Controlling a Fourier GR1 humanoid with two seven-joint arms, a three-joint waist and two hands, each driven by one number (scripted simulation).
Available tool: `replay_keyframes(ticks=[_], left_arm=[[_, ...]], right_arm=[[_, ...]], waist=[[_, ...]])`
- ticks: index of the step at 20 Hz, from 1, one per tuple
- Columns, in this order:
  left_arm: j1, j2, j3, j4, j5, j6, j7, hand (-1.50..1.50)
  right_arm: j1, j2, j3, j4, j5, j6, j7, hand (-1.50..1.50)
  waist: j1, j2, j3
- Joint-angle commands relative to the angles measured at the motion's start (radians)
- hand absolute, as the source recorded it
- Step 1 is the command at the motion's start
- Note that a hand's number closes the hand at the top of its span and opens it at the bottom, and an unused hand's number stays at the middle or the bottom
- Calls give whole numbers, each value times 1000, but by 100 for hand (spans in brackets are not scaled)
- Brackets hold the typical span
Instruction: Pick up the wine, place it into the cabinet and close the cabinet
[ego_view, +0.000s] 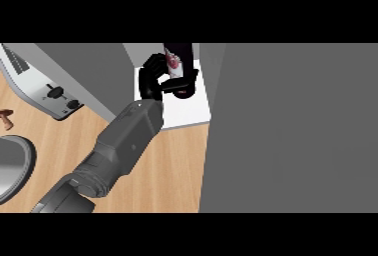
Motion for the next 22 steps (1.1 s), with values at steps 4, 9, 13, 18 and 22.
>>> replay_keyframes(ticks=[4,9,13,18,22], left_arm=[[-40,0,29,40,15,7,16,150],[-66,19,-50,107,-71,88,3,150],[-62,54,-116,115,-139,171,12,150],[-14,90,-142,116,-168,214,19,150],[-4,95,-158,116,-186,254,46,150]], right_arm=[[18,-7,-18,-11,-17,8,-4,-150],[13,3,-6,-5,-21,15,-15,-150],[9,-6,-7,-6,-11,19,-14,-150],[-2,0,-16,-16,-34,10,-10,-150],[-1,5,4,-8,-22,13,-9,-150]], waist=[[13,7,0],[13,10,0],[9,13,1],[-4,20,-1],[-8,24,-2]])
